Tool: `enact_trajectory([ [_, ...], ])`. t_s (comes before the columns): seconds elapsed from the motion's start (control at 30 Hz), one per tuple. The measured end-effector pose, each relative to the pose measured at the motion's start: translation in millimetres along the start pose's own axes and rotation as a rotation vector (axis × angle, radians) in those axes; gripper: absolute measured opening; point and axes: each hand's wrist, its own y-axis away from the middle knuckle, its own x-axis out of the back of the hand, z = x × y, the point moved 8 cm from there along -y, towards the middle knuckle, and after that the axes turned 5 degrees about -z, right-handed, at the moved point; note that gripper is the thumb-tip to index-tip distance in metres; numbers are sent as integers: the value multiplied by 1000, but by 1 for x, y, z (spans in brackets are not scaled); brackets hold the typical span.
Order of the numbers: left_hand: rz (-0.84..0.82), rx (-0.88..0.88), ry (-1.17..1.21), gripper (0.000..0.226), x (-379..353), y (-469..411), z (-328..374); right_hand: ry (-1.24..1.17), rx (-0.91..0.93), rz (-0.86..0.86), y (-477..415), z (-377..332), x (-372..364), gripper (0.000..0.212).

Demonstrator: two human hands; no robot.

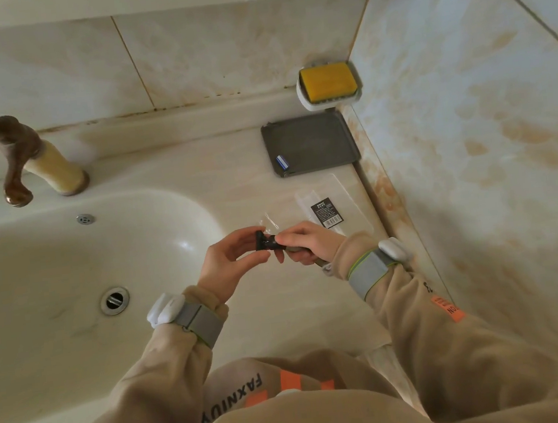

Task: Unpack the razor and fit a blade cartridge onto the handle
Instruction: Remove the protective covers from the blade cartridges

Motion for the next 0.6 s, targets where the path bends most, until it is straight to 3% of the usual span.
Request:
enact_trajectory([
  [0.33, 36, -25, -99, 33, 3, -1, 13, -51, -66, 79, -7, 7, 0, 34],
  [0.6, 60, -94, -108, 35, 3, 2, 24, -9, 46, 116, -3, -7, 0, 31],
])
